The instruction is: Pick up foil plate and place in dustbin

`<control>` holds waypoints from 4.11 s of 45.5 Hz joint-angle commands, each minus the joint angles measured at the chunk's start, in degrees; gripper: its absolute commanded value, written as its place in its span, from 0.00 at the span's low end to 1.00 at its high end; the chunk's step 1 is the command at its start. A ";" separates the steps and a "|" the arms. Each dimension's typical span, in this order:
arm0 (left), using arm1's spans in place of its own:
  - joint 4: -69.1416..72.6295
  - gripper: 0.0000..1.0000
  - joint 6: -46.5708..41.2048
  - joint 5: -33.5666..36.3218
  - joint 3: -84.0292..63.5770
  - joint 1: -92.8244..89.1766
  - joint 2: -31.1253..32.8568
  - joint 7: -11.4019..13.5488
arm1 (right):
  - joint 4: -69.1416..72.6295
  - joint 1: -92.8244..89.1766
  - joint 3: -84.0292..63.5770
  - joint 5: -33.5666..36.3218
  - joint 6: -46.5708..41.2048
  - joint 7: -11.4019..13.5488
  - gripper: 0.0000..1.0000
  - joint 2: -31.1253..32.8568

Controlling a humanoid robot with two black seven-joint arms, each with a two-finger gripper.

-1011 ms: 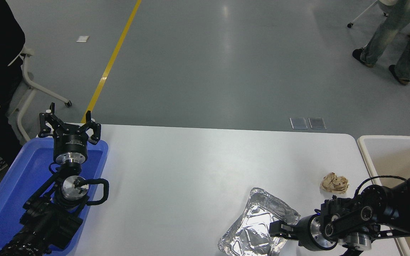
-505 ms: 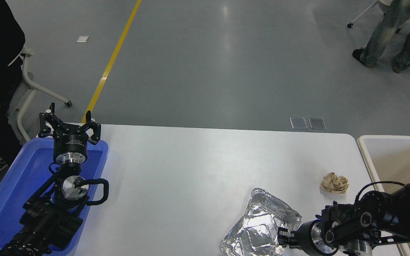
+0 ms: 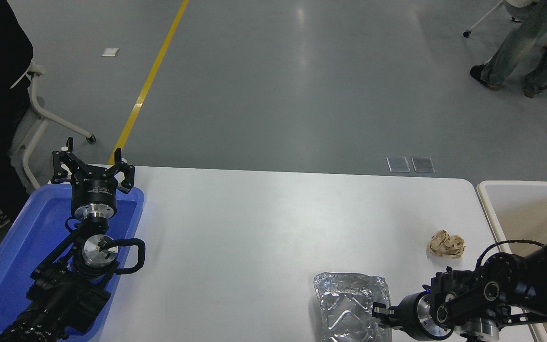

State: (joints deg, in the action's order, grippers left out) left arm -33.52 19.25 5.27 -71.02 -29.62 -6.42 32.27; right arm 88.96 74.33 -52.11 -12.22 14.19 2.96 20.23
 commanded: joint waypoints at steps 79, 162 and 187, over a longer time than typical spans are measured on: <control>0.04 0.99 0.00 0.00 0.00 0.00 -0.09 -0.01 | 11.04 74.37 -27.17 0.01 -34.75 -0.15 0.00 13.17; 0.04 0.99 0.00 -0.09 0.00 0.00 0.00 0.08 | -71.46 -0.58 24.24 9.49 -24.74 0.73 0.00 34.27; -0.05 0.99 0.00 -0.09 0.00 0.00 0.00 0.07 | -92.47 -26.25 51.75 12.66 -18.85 5.21 0.00 15.20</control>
State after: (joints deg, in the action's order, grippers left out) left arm -33.50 19.25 5.19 -71.02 -29.62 -6.44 32.30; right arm 0.83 57.02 -10.20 -0.36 -8.05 7.26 40.94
